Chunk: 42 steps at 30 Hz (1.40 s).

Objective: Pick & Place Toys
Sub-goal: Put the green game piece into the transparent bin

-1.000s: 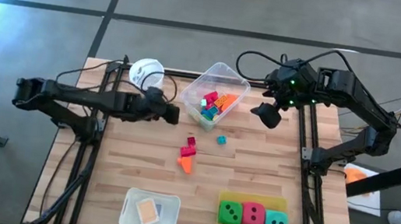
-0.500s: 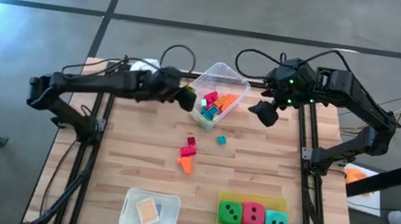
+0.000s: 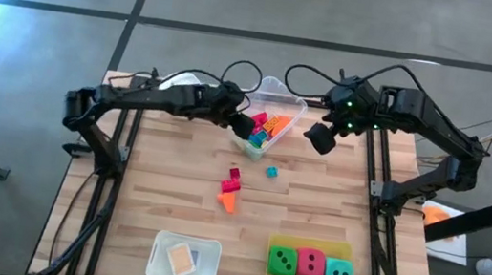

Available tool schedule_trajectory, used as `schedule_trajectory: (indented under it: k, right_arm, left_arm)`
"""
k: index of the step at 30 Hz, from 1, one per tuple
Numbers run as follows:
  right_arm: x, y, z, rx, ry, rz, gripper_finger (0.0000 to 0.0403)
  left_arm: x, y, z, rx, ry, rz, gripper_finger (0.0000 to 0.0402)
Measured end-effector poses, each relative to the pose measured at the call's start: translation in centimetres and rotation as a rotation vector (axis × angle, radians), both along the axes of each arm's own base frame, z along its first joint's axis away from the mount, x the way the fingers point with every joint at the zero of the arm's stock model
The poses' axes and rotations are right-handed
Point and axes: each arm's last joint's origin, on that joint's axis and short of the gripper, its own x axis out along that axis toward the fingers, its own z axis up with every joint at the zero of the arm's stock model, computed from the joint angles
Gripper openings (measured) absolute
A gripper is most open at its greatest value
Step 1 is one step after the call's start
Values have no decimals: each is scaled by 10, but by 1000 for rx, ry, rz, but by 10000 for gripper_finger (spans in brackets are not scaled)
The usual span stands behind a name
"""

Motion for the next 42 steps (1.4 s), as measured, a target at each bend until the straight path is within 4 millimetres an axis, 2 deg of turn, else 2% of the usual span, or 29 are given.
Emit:
schedule_trajectory:
  k: [6, 9, 12, 18, 22, 26, 33, 42]
  right_arm:
    - [4, -1, -14, 17, 44, -8, 381]
    - [14, -2, -19, -15, -8, 24, 381]
    - [28, 2, -19, -110, -94, 144, 381]
    - [47, 20, -12, -367, -211, 443, 381]
    - [53, 32, -6, -479, -273, 556, 381]
    - [62, 49, 1, -614, -347, 677, 381]
    - [80, 78, 10, -813, -458, 784, 381]
    - [94, 81, 9, -827, -453, 780, 380]
  left_arm:
    - [1, 0, -5, 9, 38, -46, 139]
    - [0, -1, 1, 0, 3, -63, 139]
    - [-4, -6, 22, -48, -130, -120, 139]
    - [-19, -26, 68, -188, -404, -375, 139]
    - [-30, -46, 92, -240, -509, -524, 139]
    - [-35, -62, 109, -246, -593, -574, 139]
    - [-33, -69, 119, -272, -685, -577, 138]
    - [-31, -76, 128, -276, -766, -637, 138]
